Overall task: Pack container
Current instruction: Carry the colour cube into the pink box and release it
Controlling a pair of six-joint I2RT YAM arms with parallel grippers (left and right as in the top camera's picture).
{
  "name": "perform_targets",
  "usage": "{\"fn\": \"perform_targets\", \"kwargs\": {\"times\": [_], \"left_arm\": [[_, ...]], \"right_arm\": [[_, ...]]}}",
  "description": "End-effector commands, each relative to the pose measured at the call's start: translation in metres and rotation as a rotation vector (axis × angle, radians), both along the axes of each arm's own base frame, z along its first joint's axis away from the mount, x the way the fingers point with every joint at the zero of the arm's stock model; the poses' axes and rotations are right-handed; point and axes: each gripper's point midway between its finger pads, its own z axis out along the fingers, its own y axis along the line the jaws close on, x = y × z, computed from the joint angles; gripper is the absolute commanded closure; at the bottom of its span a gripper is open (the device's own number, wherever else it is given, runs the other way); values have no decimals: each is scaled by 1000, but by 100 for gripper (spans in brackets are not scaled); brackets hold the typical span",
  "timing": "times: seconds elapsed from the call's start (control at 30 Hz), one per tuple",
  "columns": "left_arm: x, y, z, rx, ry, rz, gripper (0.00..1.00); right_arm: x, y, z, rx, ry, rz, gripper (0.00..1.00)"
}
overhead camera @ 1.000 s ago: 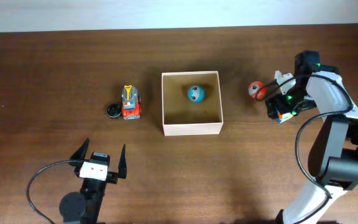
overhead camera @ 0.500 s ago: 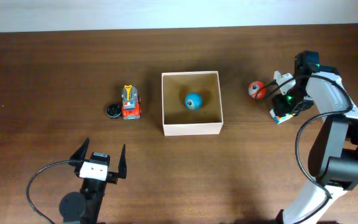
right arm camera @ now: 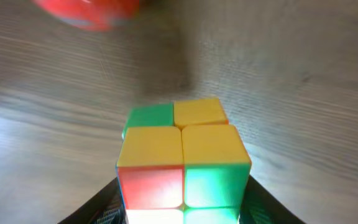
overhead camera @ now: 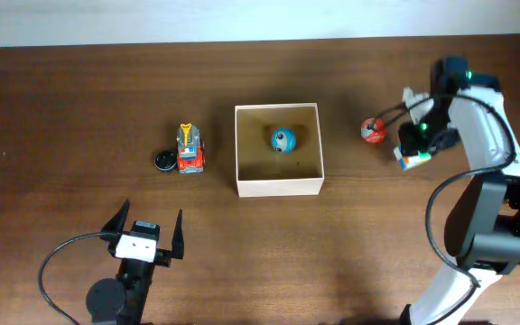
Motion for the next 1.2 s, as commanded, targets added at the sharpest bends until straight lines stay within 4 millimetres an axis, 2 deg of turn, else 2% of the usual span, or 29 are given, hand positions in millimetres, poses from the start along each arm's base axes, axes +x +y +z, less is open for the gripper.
{"fn": "perform_targets", "kwargs": {"times": [0.0,0.17,0.27,0.37,0.53,0.6,0.7,0.8,0.87,1.0,1.03,1.1,1.17], "left_arm": [[-1,-3,-1,8,-3,-19,1],[-1,-3,-1,8,-3,-19,1],[-1,-3,-1,8,-3,-19,1],[-1,-3,-1,8,-3,-19,1],[-1,-3,-1,8,-4,-19,1],[-1,-3,-1,8,-3,-19,1],[-1,-3,-1,8,-3,-19,1],[-1,-3,-1,8,-3,-19,1],[-1,-3,-1,8,-3,-19,1],[-1,-3,-1,8,-3,-19,1],[-1,-3,-1,8,-3,-19,1],[-1,-3,-1,8,-3,-19,1],[-1,-3,-1,8,-3,-19,1]], "right_arm": [[26,30,51,-6,-106,37,50],[38,94,106,8,-199,140,50],[40,139,121,26,-245,210,50],[36,185,124,54,-273,253,50],[27,248,122,85,-304,365,49],[23,269,119,97,-308,396,49],[16,289,108,97,-286,442,48],[16,293,95,81,-260,453,42],[23,284,93,45,-273,393,41],[52,235,107,-51,-354,171,34],[57,223,111,-47,-363,125,30],[66,195,114,-40,-365,22,6],[69,164,111,-42,-342,-53,2]]}}
